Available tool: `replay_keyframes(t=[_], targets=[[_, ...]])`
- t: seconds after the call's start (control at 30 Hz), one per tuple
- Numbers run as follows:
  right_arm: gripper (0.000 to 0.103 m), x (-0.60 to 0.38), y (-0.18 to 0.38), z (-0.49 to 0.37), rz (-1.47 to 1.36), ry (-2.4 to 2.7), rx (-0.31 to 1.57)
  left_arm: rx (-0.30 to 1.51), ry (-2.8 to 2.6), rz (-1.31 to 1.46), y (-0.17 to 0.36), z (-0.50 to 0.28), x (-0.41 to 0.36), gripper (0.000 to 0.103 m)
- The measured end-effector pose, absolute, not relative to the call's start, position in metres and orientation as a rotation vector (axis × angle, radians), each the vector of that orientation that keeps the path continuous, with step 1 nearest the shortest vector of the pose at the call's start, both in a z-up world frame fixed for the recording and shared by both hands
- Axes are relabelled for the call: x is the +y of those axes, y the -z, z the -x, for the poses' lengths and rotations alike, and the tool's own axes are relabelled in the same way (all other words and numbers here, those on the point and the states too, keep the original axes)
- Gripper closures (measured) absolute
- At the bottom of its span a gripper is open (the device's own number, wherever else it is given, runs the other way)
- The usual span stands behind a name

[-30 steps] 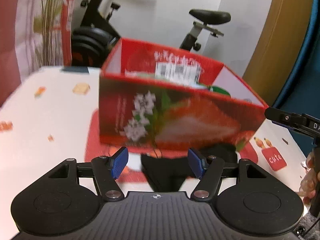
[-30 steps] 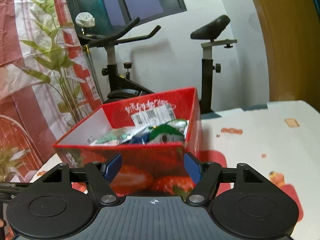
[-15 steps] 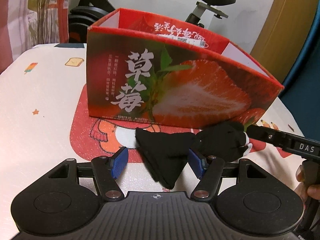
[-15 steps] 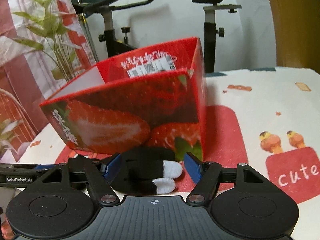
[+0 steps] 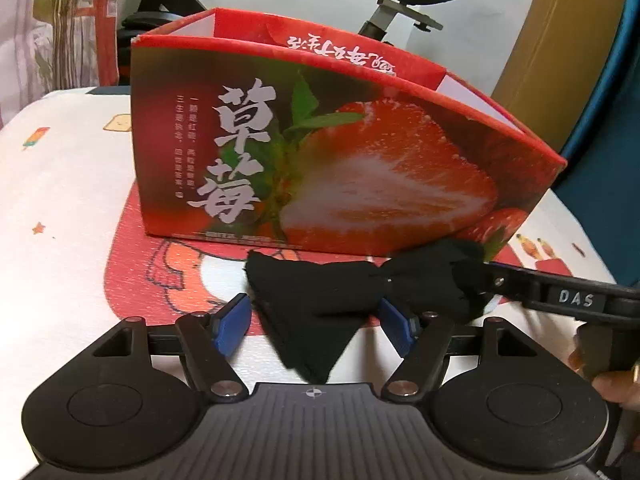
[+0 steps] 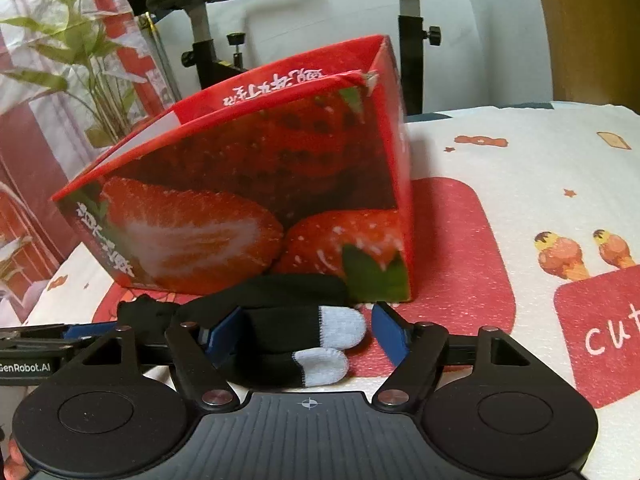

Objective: Organize soft objects
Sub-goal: 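Reach down and grasp the black glove with both tools, then lift the black glove with both tools and carry it over the red box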

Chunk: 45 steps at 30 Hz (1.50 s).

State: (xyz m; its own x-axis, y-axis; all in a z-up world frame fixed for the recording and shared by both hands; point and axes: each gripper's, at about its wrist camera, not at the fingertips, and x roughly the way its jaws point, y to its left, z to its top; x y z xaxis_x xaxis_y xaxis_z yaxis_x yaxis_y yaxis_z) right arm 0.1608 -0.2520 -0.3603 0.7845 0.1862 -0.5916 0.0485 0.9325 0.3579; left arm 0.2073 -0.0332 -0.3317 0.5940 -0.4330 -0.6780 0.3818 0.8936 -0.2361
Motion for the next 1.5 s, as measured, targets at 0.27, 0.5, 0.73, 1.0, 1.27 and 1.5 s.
replay_keyframes(t=[0.27, 0.5, 0.73, 1.0, 1.27, 1.5], targets=[[0.038, -0.243, 0.36, -0.16, -0.293, -0.069, 0.67, 0.806, 0.477, 0.077, 0.333, -0.208, -0.035, 0.032], [0.061, -0.232, 0.359, -0.159, -0.248, -0.087, 0.684, 0.809, 0.479, 0.1, 0.333, -0.207, -0.031, 0.048], [0.075, -0.23, 0.357, -0.156, -0.252, -0.105, 0.694, 0.823, 0.479, 0.12, 0.335, -0.203, -0.022, 0.079], [0.084, -0.225, 0.353, -0.145, -0.256, -0.129, 0.708, 0.828, 0.484, 0.125, 0.334, -0.194, -0.019, 0.082], [0.092, -0.222, 0.346, -0.13, -0.258, -0.152, 0.705, 0.812, 0.488, 0.117, 0.328, -0.182, -0.016, 0.084], [0.093, -0.221, 0.327, -0.116, -0.258, -0.166, 0.655, 0.771, 0.495, 0.116, 0.314, -0.168, -0.013, 0.085]])
